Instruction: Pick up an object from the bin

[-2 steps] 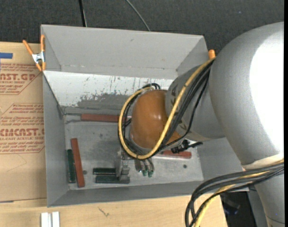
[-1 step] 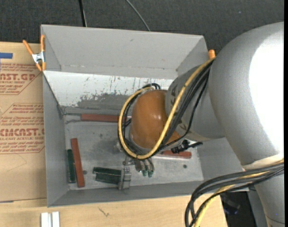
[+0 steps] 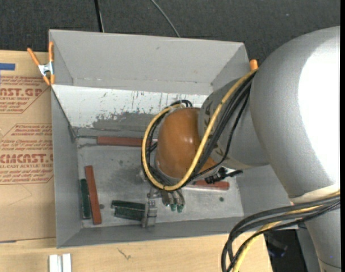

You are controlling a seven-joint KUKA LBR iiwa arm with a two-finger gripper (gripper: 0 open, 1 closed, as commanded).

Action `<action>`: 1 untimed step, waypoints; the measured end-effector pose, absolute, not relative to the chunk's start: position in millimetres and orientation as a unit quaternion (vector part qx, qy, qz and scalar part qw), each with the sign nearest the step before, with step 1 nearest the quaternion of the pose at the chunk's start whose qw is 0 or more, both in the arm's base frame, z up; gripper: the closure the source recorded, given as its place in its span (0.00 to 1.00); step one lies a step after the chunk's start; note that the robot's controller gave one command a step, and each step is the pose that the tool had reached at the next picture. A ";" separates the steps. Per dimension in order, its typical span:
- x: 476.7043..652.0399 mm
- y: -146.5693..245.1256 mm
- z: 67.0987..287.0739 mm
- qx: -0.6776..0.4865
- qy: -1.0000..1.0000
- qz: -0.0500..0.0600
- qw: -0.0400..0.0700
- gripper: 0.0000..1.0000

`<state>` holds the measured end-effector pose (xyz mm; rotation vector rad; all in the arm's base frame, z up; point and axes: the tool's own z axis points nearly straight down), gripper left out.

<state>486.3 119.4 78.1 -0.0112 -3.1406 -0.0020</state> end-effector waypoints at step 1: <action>484.9 116.2 72.5 0.005 -1.000 -0.001 -0.001 1.00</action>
Offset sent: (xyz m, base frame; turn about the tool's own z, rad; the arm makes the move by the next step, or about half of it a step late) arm 0.0000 0.0000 0.0000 0.0000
